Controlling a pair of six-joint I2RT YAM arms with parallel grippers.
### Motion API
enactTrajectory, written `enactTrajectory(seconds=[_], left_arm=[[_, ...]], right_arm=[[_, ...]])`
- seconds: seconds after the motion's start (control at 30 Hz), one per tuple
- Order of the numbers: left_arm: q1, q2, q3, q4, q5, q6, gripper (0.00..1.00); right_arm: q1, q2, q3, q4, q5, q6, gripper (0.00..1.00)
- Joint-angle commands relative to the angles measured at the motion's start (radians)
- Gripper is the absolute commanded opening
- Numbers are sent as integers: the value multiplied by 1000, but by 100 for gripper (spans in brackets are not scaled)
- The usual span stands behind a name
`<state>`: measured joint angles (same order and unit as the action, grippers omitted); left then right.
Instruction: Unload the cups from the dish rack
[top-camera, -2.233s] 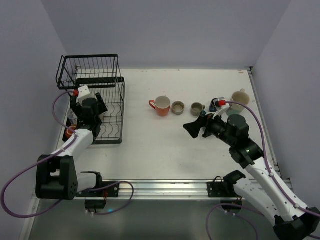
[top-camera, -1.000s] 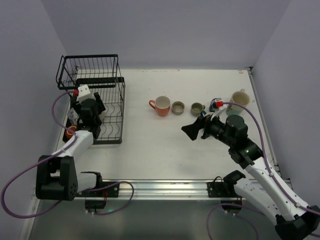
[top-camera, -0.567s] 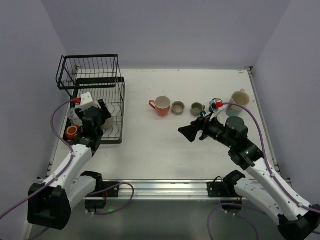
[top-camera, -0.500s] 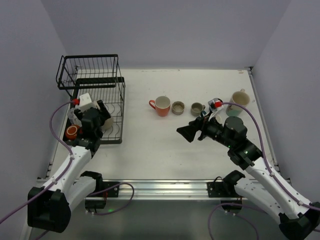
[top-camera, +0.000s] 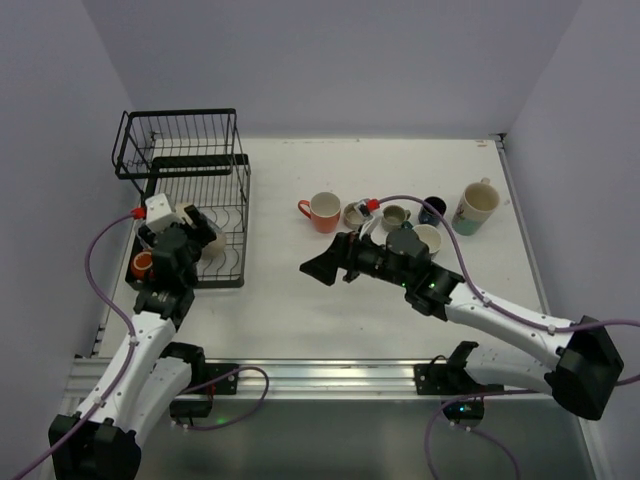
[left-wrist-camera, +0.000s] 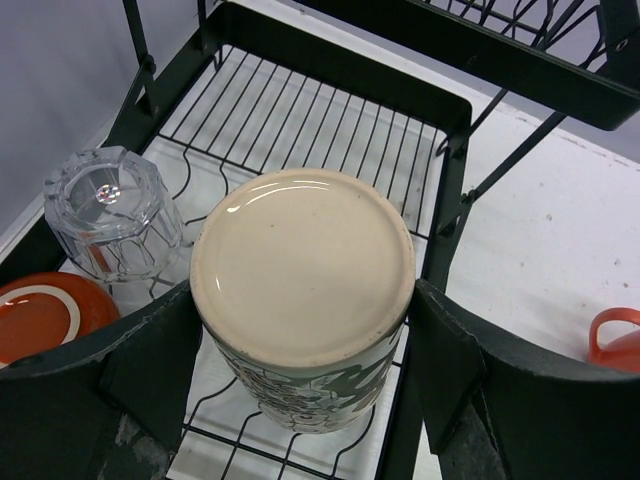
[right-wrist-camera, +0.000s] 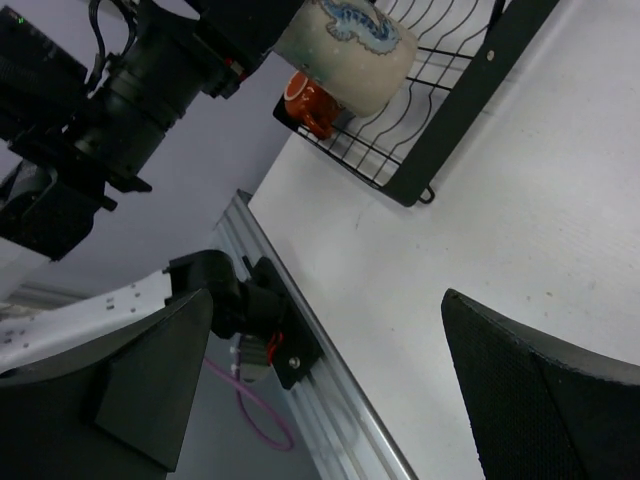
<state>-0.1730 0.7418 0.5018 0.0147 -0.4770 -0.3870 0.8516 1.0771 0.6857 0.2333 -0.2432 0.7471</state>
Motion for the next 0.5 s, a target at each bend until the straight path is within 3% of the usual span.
enactTrajectory(seconds=[0.0, 0.47], left_arm=[[-8, -64, 83, 88, 24, -49, 17], [-8, -193, 133, 48, 244, -176, 16]], right_arm=[[32, 81, 66, 226, 91, 98, 99], [60, 444, 179, 471, 173, 330, 99]])
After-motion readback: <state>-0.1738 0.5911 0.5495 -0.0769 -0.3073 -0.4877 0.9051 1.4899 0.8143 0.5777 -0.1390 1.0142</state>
